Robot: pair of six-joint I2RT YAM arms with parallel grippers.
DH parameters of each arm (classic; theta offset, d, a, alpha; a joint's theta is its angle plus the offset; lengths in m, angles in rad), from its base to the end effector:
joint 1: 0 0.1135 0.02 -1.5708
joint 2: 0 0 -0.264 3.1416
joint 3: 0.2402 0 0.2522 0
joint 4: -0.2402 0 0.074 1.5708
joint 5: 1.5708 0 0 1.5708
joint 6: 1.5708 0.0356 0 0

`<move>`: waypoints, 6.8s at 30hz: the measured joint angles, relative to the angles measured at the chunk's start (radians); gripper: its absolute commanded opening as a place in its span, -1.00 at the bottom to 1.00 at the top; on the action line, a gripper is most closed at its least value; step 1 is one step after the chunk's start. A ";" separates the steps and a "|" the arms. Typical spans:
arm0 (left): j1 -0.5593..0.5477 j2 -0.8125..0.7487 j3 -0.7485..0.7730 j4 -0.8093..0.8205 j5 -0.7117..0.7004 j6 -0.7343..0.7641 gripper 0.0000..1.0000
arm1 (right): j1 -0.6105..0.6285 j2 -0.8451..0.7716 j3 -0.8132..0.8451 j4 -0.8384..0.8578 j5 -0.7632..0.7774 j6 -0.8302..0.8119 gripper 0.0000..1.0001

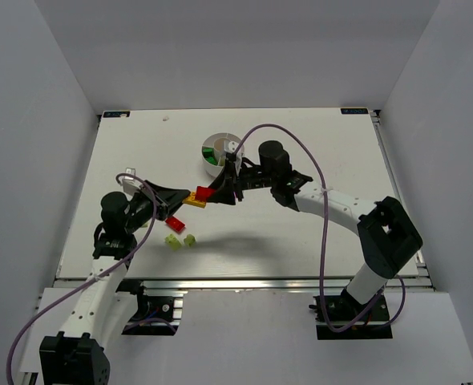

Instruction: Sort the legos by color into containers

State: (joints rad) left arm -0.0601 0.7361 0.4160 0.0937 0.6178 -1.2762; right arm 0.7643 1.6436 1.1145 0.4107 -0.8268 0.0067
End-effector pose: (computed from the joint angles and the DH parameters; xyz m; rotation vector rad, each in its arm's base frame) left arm 0.1746 -0.0312 0.2475 -0.7114 1.8939 -1.4580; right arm 0.2550 0.2808 0.2934 -1.2386 1.3288 1.2532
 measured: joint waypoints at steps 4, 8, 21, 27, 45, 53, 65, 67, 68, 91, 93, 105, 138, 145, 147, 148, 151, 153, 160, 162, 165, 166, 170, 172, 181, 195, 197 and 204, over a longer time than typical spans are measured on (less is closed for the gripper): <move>0.000 0.027 0.005 -0.012 0.000 0.021 -1.00 | -0.003 0.000 0.000 0.003 0.017 -0.022 -1.00; -0.001 0.093 0.061 -0.114 -0.041 0.088 -1.00 | -0.024 0.000 0.000 0.002 0.021 -0.041 -1.00; -0.008 0.557 0.515 -0.180 -0.177 0.307 -1.00 | -0.273 -0.061 -0.017 -0.089 0.078 -0.097 -1.00; -0.090 0.844 0.776 -0.176 -0.206 0.384 -1.00 | -0.343 -0.118 -0.074 -0.128 0.096 -0.117 -1.00; -0.192 1.113 1.047 -0.207 -0.342 0.502 -0.98 | -0.379 -0.140 -0.111 -0.151 0.098 -0.120 -1.00; -0.209 1.172 1.070 -0.215 -0.355 0.513 -0.55 | -0.383 -0.145 -0.116 -0.154 0.099 -0.119 -1.00; -0.224 1.173 1.092 -0.238 -0.373 0.525 0.32 | -0.384 -0.146 -0.117 -0.154 0.097 -0.123 -1.00; -0.224 1.162 1.092 -0.253 -0.377 0.528 0.31 | -0.384 -0.146 -0.117 -0.156 0.091 -0.128 -1.00; -0.224 1.152 1.092 -0.262 -0.380 0.532 0.26 | -0.384 -0.146 -0.117 -0.156 0.088 -0.131 -1.00; -0.290 0.616 0.375 0.115 0.010 0.256 0.58 | -0.235 -0.131 -0.110 -0.259 0.047 -0.433 -1.00; -0.299 0.610 0.356 0.154 0.026 0.233 0.58 | -0.228 -0.131 -0.109 -0.259 0.047 -0.432 -1.00; -0.326 0.609 0.318 0.279 0.067 0.169 0.47 | -0.191 -0.129 -0.089 -0.228 0.035 -0.331 -1.00; -0.205 0.673 0.607 -0.101 -0.100 0.425 -1.00 | -0.191 -0.138 -0.113 -0.199 0.191 -0.340 0.54; -0.179 0.881 0.944 -0.317 -0.328 0.668 -1.00 | -0.227 -0.157 -0.132 -0.279 0.154 -0.390 -1.00; -0.180 0.942 1.010 -0.356 -0.375 0.721 -1.00 | -0.228 -0.170 -0.142 -0.282 0.144 -0.394 -1.00; -0.180 0.968 1.032 -0.372 -0.399 0.750 -1.00 | -0.228 -0.178 -0.148 -0.284 0.140 -0.397 -1.00; -0.180 1.020 1.063 -0.401 -0.446 0.813 -1.00 | -0.227 -0.194 -0.158 -0.291 0.130 -0.404 -1.00; -0.179 1.045 1.073 -0.409 -0.462 0.845 -1.00 | -0.227 -0.197 -0.163 -0.291 0.123 -0.406 -1.00; -0.180 1.134 1.133 -0.407 -0.472 0.898 -1.00 | -0.227 -0.197 -0.163 -0.300 0.109 -0.407 -1.00; -0.180 1.151 1.145 -0.401 -0.469 0.902 -1.00 | -0.227 -0.197 -0.163 -0.300 0.106 -0.407 -1.00; -0.180 1.166 1.149 -0.396 -0.461 0.902 -1.00 | -0.227 -0.197 -0.163 -0.300 0.105 -0.407 -1.00; -0.180 1.171 1.149 -0.392 -0.457 0.902 -0.99 | -0.227 -0.197 -0.164 -0.300 0.105 -0.406 -1.00; -0.180 1.199 1.155 -0.373 -0.440 0.901 -0.97 | -0.227 -0.197 -0.164 -0.300 0.105 -0.406 -1.00; -0.180 1.216 1.156 -0.363 -0.431 0.899 -0.94 | -0.227 -0.197 -0.164 -0.300 0.105 -0.406 -1.00; -0.185 1.239 1.173 -0.351 -0.402 0.893 -0.73 | -0.227 -0.197 -0.171 -0.299 0.101 -0.404 -1.00; -0.191 1.246 1.212 -0.373 -0.413 0.890 0.03 | -0.227 -0.196 -0.175 -0.300 0.097 -0.400 -0.67; -0.192 1.257 1.224 -0.376 -0.414 0.891 0.05 | -0.227 -0.196 -0.175 -0.300 0.097 -0.400 -0.54; -0.192 1.255 1.228 -0.404 -0.452 0.883 -0.46 | -0.227 -0.193 -0.174 -0.313 0.072 -0.414 0.44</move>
State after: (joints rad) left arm -0.2520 1.9911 1.6436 -0.3107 0.1658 -0.3927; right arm 0.5369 1.4509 0.9409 0.0978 -0.7544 -0.4076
